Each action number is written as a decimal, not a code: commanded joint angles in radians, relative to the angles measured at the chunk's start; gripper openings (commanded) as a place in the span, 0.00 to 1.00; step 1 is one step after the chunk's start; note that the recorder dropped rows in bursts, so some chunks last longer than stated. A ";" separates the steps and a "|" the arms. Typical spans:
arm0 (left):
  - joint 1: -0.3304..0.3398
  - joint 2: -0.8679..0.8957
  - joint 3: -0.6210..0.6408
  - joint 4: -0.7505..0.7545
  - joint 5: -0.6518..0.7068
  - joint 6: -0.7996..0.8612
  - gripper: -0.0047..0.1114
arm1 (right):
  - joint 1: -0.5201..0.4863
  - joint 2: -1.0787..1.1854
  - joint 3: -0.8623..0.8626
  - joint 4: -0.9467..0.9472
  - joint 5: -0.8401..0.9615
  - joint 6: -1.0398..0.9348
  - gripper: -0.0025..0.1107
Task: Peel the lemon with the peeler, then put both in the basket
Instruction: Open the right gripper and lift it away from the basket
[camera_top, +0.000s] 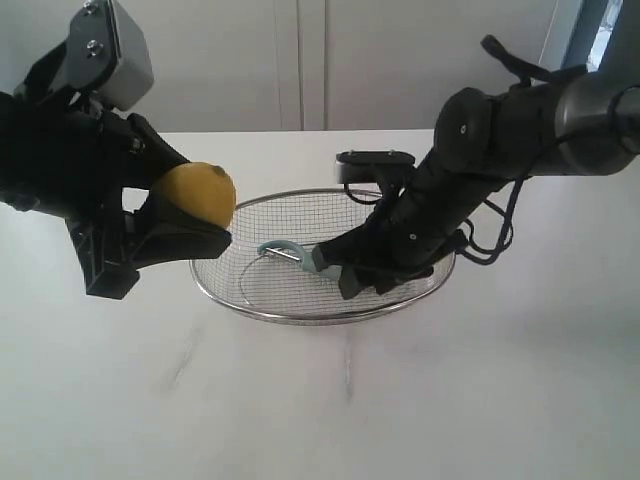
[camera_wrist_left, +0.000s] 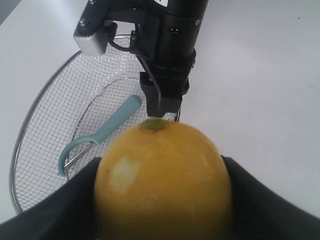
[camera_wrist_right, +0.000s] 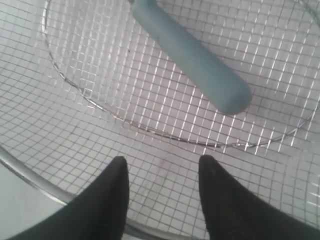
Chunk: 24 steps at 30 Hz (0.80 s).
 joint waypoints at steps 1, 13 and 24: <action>0.002 -0.011 0.001 -0.019 0.014 -0.007 0.04 | -0.001 -0.083 -0.056 -0.040 0.044 -0.066 0.40; 0.002 -0.011 0.001 -0.019 0.012 -0.007 0.04 | -0.001 -0.347 -0.120 -0.239 0.368 -0.070 0.33; 0.002 0.011 0.001 -0.063 -0.051 -0.007 0.04 | -0.001 -0.602 -0.035 -0.449 0.525 0.071 0.05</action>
